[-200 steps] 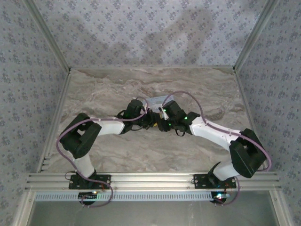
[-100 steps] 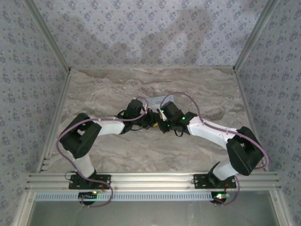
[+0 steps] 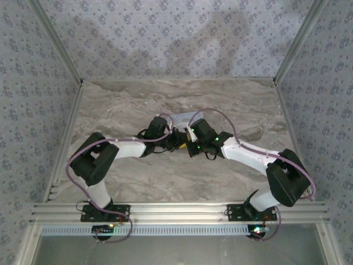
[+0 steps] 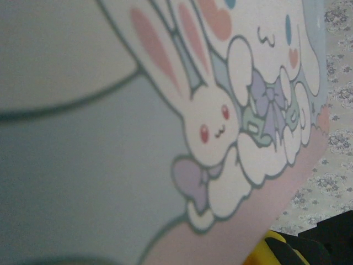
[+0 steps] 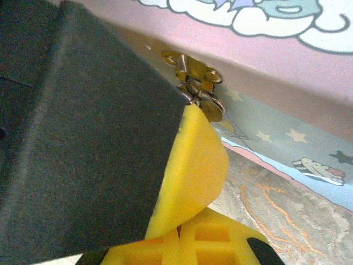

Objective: Unlock a padlock with a key

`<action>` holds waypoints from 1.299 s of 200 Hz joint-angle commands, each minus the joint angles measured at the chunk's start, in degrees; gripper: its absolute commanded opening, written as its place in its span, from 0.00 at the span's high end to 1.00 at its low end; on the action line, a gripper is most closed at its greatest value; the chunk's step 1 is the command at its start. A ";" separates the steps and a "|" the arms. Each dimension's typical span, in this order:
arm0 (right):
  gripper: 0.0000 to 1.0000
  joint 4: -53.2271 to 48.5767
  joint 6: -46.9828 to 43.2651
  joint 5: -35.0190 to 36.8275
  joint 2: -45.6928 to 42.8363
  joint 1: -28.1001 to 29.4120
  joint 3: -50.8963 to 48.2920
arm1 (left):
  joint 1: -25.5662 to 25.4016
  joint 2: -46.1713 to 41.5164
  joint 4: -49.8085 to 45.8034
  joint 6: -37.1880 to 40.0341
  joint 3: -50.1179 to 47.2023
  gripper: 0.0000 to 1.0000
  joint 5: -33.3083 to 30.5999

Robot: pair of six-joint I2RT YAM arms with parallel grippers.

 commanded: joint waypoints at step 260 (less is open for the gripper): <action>0.62 3.89 9.78 -2.58 -7.41 -3.80 -10.53 | -2.46 0.43 -15.16 8.79 1.14 0.65 -4.84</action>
